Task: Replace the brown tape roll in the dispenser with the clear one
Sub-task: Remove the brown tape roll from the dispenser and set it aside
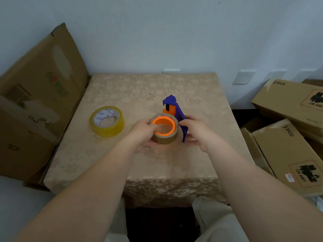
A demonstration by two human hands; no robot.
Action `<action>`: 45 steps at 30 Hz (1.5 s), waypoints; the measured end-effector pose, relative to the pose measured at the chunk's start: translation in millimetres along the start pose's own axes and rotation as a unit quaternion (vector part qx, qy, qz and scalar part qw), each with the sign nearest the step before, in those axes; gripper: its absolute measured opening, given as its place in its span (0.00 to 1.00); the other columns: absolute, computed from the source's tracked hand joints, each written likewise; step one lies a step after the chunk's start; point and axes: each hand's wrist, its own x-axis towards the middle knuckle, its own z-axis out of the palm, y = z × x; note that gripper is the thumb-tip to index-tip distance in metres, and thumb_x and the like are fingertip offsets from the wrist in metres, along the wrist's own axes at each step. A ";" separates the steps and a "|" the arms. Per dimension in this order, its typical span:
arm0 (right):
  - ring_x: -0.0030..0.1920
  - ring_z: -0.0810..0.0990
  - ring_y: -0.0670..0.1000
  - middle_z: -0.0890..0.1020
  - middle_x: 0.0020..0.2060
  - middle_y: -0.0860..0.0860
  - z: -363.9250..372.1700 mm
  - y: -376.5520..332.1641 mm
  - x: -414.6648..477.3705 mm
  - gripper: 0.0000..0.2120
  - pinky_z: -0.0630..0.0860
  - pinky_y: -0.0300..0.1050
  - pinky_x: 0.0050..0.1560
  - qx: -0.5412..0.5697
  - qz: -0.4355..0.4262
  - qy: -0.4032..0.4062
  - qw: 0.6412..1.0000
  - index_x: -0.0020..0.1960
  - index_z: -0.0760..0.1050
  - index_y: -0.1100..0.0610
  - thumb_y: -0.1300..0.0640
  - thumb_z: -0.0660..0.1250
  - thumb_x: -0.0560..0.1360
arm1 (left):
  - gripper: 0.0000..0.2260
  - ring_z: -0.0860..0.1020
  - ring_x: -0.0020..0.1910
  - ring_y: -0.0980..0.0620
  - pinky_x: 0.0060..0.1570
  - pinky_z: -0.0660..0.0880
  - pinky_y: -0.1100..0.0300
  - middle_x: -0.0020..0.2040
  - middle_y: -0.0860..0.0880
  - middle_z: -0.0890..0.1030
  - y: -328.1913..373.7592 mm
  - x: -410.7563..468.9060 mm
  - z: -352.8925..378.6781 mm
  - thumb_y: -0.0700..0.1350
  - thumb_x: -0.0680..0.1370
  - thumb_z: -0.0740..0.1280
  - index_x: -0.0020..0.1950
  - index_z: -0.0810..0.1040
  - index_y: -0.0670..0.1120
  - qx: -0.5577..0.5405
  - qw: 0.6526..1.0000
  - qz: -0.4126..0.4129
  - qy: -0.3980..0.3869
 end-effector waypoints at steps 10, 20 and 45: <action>0.43 0.80 0.54 0.77 0.54 0.60 -13.8 -24.6 -23.4 0.10 0.80 0.41 0.36 0.475 0.027 -0.058 0.878 0.54 0.75 0.62 0.58 0.61 0.77 | 0.13 0.80 0.42 0.42 0.34 0.80 0.54 0.46 0.40 0.77 12.7 -21.1 -20.3 0.37 0.77 0.56 0.60 0.72 0.42 -0.115 0.991 -0.055 -0.040; 0.58 0.78 0.54 0.78 0.58 0.58 5.7 -39.9 -46.2 0.20 0.76 0.46 0.55 0.507 0.004 -0.013 0.862 0.64 0.71 0.60 0.60 0.69 0.73 | 0.10 0.81 0.41 0.42 0.35 0.82 0.52 0.46 0.38 0.77 25.9 -45.1 -27.0 0.36 0.77 0.56 0.56 0.72 0.37 -0.204 0.970 -0.071 -0.109; 0.27 0.82 0.48 0.82 0.29 0.53 3.1 -30.3 -59.0 0.05 0.78 0.37 0.25 0.408 0.132 -0.062 0.901 0.47 0.78 0.62 0.63 0.70 0.72 | 0.26 0.80 0.53 0.46 0.48 0.80 0.50 0.54 0.47 0.80 42.3 -63.9 -23.7 0.65 0.60 0.71 0.53 0.80 0.53 -0.037 0.975 -0.009 -0.219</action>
